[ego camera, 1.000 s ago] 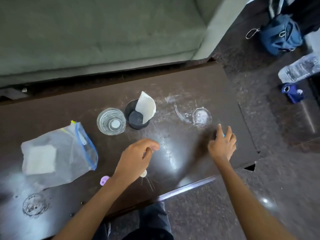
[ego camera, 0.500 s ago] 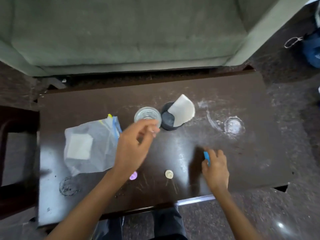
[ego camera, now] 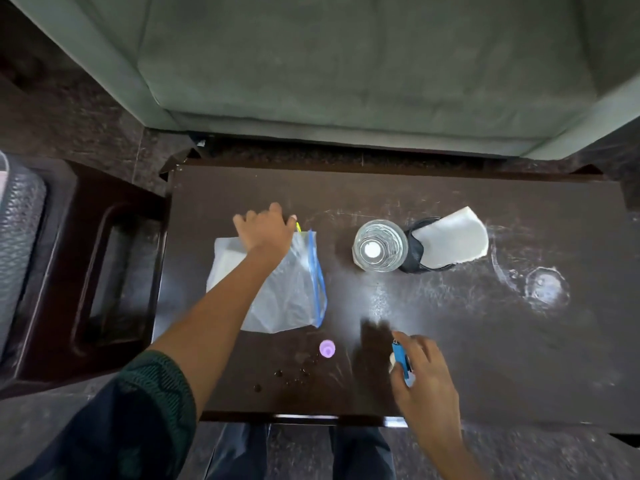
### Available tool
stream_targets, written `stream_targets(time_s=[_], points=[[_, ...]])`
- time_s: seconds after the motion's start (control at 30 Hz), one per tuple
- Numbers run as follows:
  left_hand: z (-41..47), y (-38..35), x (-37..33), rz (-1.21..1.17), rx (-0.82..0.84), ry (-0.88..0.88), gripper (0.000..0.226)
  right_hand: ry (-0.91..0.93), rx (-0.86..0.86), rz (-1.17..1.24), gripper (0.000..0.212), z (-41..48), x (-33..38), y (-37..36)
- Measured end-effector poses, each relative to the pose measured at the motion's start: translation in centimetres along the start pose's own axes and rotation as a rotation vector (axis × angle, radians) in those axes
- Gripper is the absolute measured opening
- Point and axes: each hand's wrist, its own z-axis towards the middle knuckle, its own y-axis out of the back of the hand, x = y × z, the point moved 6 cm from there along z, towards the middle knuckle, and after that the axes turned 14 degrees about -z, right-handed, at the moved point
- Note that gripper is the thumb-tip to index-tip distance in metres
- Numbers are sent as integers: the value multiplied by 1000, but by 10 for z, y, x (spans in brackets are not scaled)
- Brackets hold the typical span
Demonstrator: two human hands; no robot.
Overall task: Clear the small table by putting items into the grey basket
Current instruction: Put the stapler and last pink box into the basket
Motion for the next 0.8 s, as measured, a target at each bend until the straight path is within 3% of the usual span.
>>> stream_targets(time_s=[0.2, 0.3, 0.43, 0.67, 0.8], points=[[-6, -8, 0, 251, 3, -46, 67, 16, 4, 25, 44, -7, 10, -2], [-5, -11, -4, 258, 48, -31, 69, 18, -5, 43, 45, -10, 14, -5], [1, -9, -2, 68, 60, 96, 60, 61, -53, 65, 46, -14, 21, -7], [3, 15, 10, -387, -190, 43, 41, 124, -116, 136, 44, -9, 43, 2], [-6, 54, 24, -624, -340, 34, 39, 172, -108, 355, 36, 1, 83, 23]])
